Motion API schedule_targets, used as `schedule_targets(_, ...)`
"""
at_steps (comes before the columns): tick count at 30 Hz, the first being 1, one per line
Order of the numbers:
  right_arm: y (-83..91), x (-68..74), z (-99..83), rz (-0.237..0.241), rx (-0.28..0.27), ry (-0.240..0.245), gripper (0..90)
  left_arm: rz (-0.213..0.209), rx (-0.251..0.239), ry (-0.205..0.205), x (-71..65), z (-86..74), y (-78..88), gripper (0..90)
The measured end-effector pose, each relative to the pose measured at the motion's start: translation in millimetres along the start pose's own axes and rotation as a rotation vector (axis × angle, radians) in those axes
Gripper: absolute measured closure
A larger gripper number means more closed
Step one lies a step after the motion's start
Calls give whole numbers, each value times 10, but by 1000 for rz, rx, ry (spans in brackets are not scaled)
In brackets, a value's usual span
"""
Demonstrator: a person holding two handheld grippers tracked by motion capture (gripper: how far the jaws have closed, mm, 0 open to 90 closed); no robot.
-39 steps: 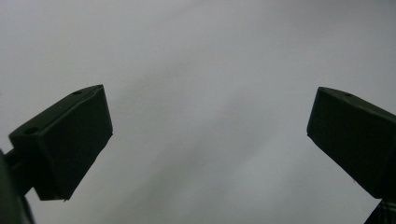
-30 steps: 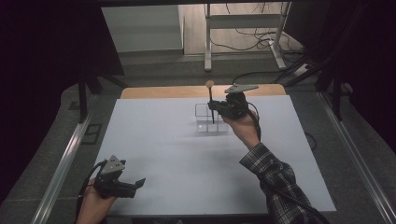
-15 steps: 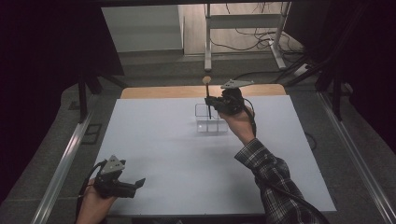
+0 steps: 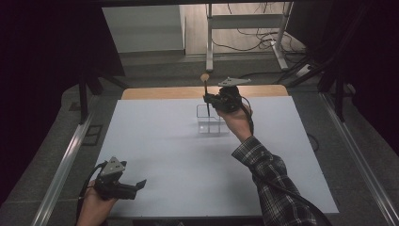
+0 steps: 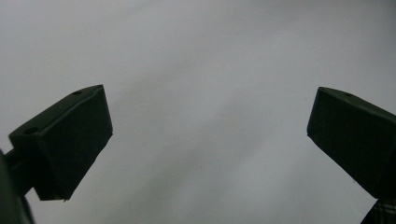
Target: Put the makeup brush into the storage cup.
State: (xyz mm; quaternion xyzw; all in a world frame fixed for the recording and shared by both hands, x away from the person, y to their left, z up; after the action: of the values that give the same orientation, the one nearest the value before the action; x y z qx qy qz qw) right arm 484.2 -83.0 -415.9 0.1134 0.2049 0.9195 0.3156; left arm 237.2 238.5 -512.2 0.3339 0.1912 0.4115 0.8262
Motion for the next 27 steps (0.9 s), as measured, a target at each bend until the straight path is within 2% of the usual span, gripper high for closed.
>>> schedule_targets(12, -93, -13, 23, -16, -4, 11, 837, -3, 6, -7, -2, -1, -1, 6)
schedule_targets(27, -180, -48, -61, -30, 11, 13, 837, -6, 13, -14, -10, -3, -6, 7)
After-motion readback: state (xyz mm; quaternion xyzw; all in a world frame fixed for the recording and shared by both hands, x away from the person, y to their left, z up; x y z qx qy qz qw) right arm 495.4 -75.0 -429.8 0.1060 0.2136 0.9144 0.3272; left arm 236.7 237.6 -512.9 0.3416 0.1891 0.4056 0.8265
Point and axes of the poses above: each handheld gripper's, and its own axes: y roughly backward along the jaws, z roughly out of its top, x roughly to its left, the point moved 3 cm from there along -y, roughly forward along the jaws, and after that the axes turned 1 degree about x, right-handed, at the moved point
